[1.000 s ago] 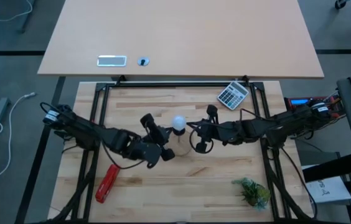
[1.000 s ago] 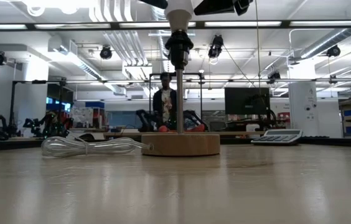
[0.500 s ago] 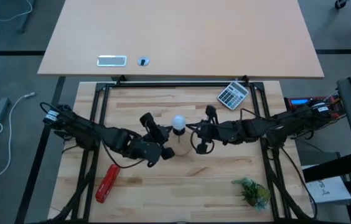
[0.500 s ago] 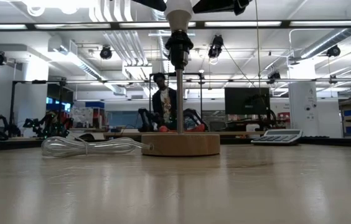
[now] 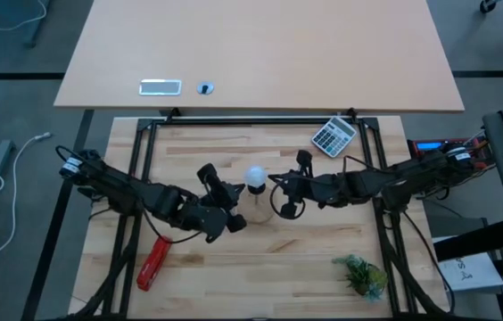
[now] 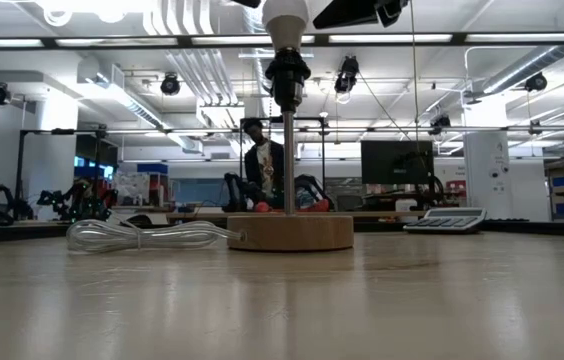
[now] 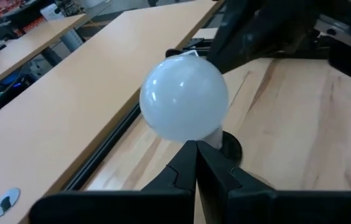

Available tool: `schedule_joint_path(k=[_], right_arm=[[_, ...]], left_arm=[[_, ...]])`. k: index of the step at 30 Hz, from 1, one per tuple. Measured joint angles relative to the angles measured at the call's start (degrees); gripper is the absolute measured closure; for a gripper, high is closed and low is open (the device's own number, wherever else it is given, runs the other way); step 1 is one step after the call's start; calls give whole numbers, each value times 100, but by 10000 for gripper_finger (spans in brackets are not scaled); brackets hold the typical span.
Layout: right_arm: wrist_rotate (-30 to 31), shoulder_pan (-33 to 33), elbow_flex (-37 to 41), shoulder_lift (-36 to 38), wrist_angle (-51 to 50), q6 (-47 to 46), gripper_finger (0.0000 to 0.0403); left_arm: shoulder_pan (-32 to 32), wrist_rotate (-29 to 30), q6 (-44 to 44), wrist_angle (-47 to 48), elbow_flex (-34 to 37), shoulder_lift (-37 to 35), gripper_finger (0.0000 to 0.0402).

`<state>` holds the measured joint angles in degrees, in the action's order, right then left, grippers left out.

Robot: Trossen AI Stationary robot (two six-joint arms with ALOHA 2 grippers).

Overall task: Screw lightbulb
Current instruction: Insert the lightbulb into the brown lamp

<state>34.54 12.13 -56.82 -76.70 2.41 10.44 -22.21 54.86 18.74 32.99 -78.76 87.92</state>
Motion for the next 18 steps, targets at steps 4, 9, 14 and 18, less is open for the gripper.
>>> schedule_joint_path(k=[4, 9, 14, 18], right_arm=[[-4, -69, 0, -14, -2, 0, 403], [-20, -93, 0, -14, 36, 96, 403], [-278, -93, 0, -14, 145, 171, 403], [-308, -92, 4, -14, 178, 203, 403]], left_arm=[[-1, 1, 31, -1, 9, 25, 402], [96, 1, 2, -52, 15, 120, 402], [223, 6, -20, -55, 15, 136, 402], [240, 8, -20, -52, 15, 136, 402]])
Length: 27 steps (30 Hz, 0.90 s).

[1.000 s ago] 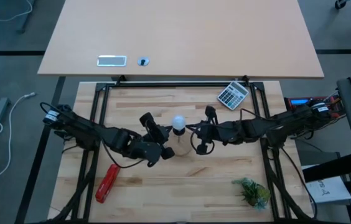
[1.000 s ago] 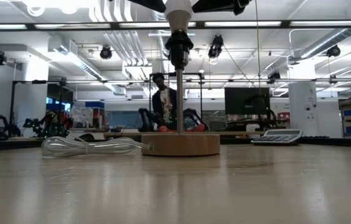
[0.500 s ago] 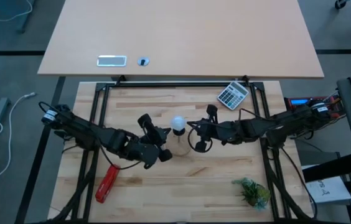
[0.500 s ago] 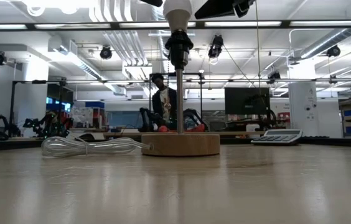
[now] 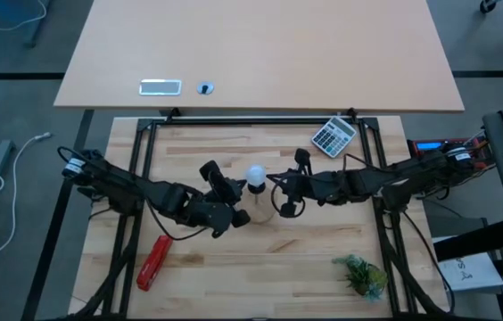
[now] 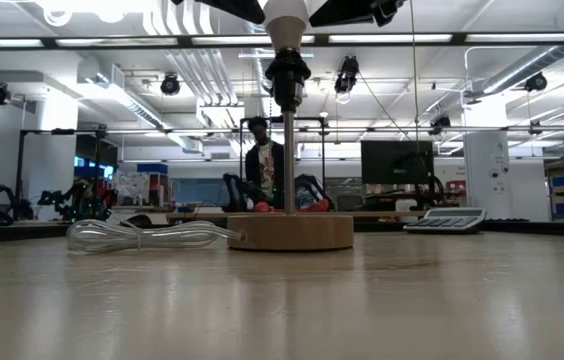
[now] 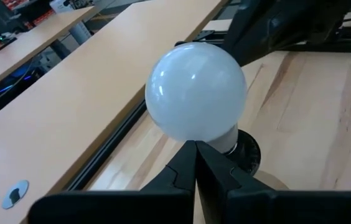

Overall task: Screw lightbulb
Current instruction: Insert the lightbulb into the brown lamp

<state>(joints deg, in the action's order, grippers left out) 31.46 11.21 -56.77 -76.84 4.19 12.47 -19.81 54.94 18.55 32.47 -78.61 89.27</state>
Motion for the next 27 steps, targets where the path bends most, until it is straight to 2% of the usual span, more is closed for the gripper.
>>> schedule_joint_path(k=[9, 19, 27], right_arm=[[-647, 52, 0, 7, -56, -141, 403], [159, 46, 0, 68, -417, -238, 403], [154, -158, 0, 74, -339, -117, 403]], left_arm=[[62, 102, 0, 27, 13, 0, 401], [-244, 129, 24, 205, 13, -158, 402], [-303, 133, 0, -13, 13, -150, 401]])
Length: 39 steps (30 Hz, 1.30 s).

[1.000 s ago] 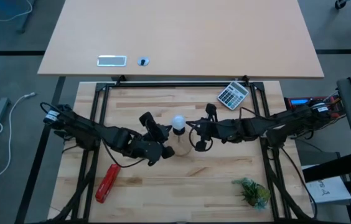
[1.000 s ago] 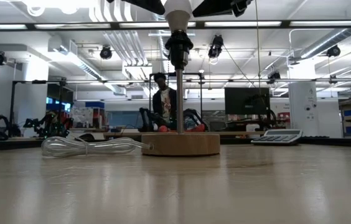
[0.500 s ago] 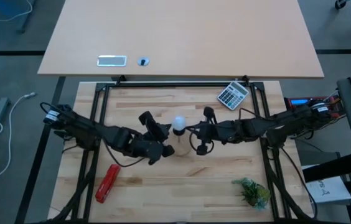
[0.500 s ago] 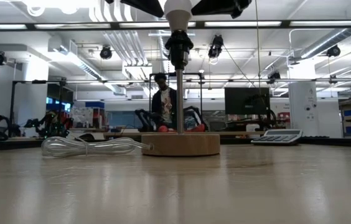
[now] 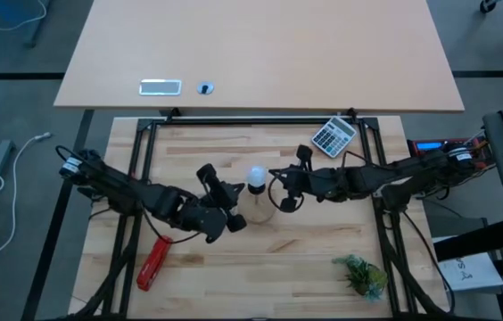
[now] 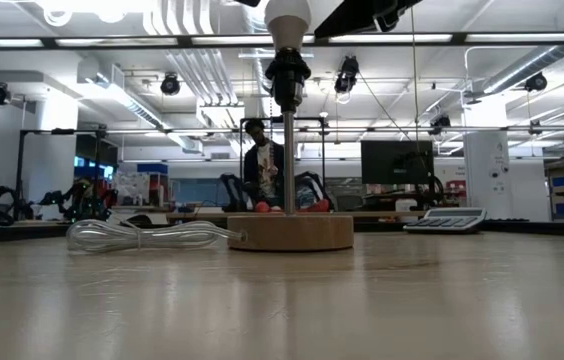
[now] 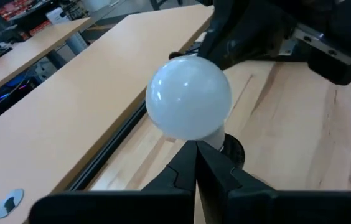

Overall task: Screw lightbulb
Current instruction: Insert the lightbulb into the brown lamp

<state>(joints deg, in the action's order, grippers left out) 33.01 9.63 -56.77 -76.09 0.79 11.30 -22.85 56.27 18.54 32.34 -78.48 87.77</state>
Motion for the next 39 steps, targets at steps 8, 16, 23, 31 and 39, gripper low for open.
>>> schedule_joint_path(k=[8, 16, 23, 31, 39], right_arm=[[-496, 20, 0, 2, 151, 29, 403], [-614, 151, -2, -56, 123, -4, 403], [-230, 223, -4, -54, -97, -101, 403], [197, 111, -4, -46, -110, -89, 403], [-53, 34, -5, -55, 141, 81, 403]], left_arm=[[245, -35, -50, 4, 26, 8, 402], [338, -30, -89, 15, 28, 10, 401], [213, -33, 33, 271, 31, -9, 402], [-150, -85, 272, 91, 31, -17, 402], [-40, -188, -316, -396, 31, -3, 401]])
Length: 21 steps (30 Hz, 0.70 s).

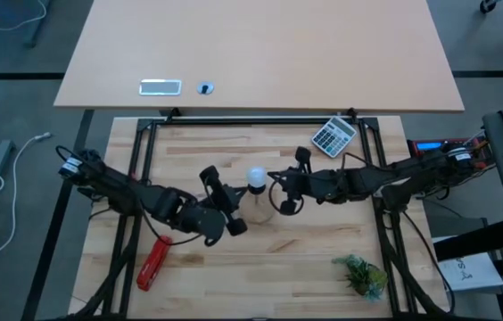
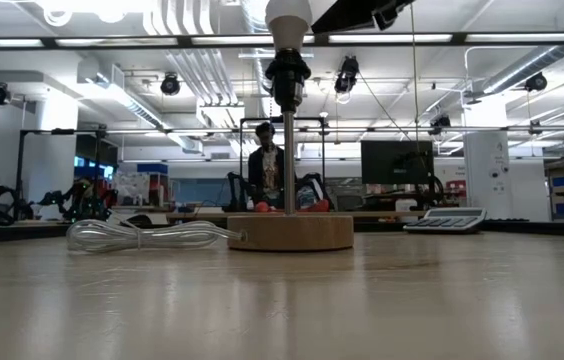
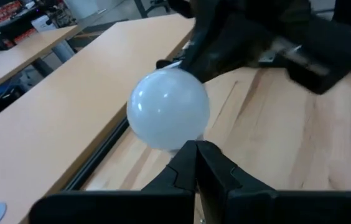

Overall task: Screw lightbulb
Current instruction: Insert the lightbulb into the brown lamp

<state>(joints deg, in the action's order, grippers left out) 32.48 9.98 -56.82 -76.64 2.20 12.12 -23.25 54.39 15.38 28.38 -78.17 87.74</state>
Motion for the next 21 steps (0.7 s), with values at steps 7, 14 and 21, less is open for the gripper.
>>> schedule_joint_path(k=[7, 14, 21], right_arm=[[-369, 26, 0, -2, -13, -18, 403], [-535, 114, 7, -4, -72, -92, 403], [-602, 186, 7, -9, -135, -198, 403]], left_arm=[[231, 17, 16, -11, 2, 43, 402], [329, 107, -5, -30, 0, 166, 402], [334, -14, 35, 56, 22, 207, 401]])
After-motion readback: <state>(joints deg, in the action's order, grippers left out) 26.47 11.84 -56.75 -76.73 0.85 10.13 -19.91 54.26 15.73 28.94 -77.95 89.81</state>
